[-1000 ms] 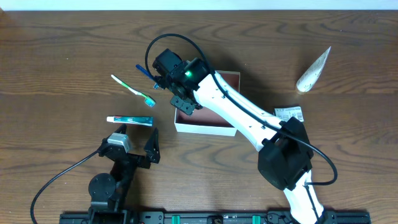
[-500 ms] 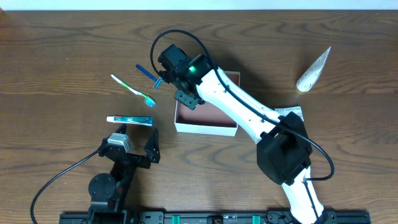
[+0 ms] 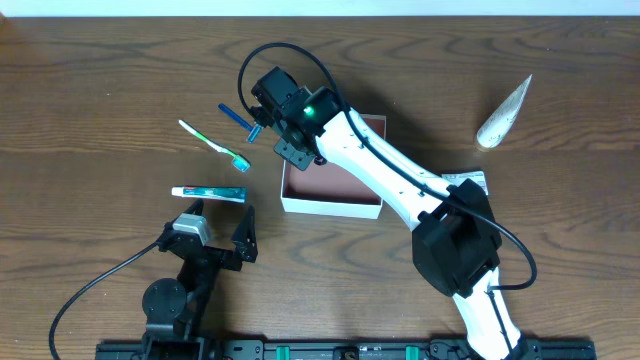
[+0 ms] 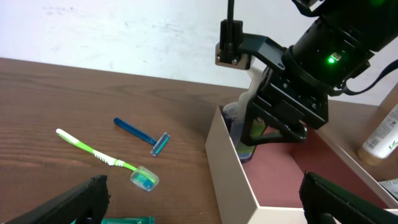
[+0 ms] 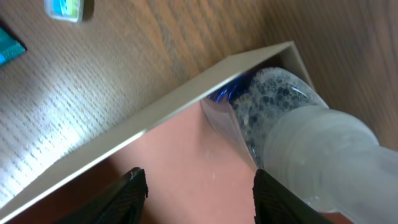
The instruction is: Pack container
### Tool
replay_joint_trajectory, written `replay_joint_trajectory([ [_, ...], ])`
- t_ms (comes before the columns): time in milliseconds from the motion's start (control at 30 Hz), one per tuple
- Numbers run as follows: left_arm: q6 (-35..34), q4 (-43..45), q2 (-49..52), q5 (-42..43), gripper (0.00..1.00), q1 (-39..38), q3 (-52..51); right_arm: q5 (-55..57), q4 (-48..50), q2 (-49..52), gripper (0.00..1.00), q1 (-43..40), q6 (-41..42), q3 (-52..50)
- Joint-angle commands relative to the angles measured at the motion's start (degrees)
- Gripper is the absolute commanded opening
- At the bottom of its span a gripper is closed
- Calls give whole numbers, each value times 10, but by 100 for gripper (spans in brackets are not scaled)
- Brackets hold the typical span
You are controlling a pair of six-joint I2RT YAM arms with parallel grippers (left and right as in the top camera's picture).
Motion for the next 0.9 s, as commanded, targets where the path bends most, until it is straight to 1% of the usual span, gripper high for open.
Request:
replay_joint_trajectory([
  [0, 8, -19, -3, 6, 98, 3, -10, 2, 7, 7, 56, -4, -3, -2],
  [167, 8, -19, -3, 6, 98, 3, -10, 0, 1, 7, 56, -3, -3, -2],
  [333, 8, -19, -3, 6, 98, 3, -10, -23, -33, 4, 57, 13, 5, -1],
  [433, 8, -19, -3, 6, 98, 3, -10, -29, -70, -1, 59, 28, 52, -1],
  [633, 8, -19, -3, 6, 98, 3, -10, -67, -145, -7, 58, 41, 143, -1],
  [767, 8, -19, -3, 6, 98, 3, -10, -65, -168, -15, 57, 48, 180, -1],
  [867, 8, -19, -3, 6, 98, 3, -10, -37, -179, -26, 54, 48, 208, -1],
])
